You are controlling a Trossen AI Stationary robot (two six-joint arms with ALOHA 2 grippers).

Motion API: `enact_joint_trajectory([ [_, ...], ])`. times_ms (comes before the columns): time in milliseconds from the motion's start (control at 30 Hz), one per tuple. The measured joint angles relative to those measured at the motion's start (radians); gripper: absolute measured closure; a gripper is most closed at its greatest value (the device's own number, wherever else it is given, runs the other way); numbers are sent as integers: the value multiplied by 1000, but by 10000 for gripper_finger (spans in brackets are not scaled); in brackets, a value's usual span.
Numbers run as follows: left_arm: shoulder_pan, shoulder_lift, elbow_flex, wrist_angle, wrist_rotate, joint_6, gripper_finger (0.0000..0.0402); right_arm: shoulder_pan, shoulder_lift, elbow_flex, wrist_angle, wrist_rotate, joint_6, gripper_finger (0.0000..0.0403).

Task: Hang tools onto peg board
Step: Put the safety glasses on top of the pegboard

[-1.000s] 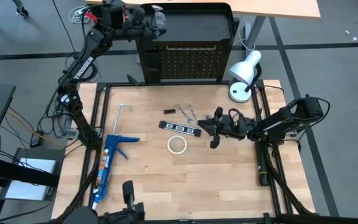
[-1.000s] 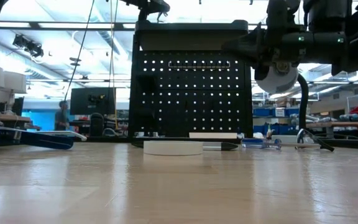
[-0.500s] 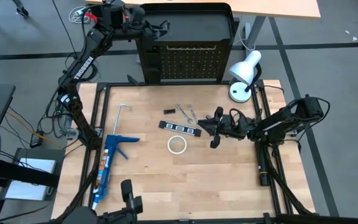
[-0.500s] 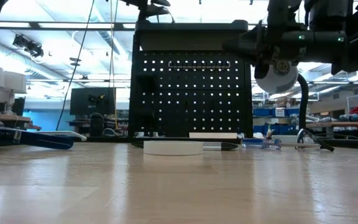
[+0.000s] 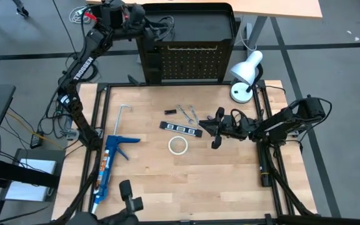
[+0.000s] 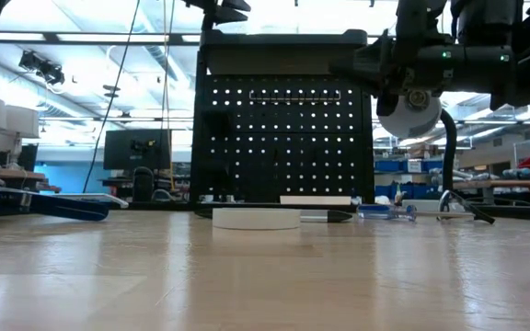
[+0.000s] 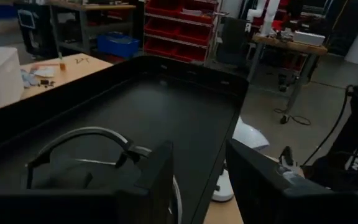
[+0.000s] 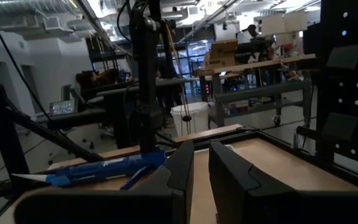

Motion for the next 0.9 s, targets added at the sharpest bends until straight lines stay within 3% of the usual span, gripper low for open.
enact_joint_trajectory([
  [100, -37, -12, 0, -54, -42, 121, 250, 0, 0, 0, -11, -2, -2, 346],
  [333, -254, -72, 0, -217, -329, 587, 250, 0, -70, 0, -194, 75, -28, 346],
  [567, -431, -148, -17, -240, -359, 710, 250, 13, -205, 0, -392, 130, -42, 346],
  [733, -570, -196, -103, -240, -457, 724, 250, 89, -326, 11, -716, 228, -26, 346],
  [900, -690, -233, -239, -240, -542, 680, 250, 154, -442, 150, -1311, 337, 162, 346],
])
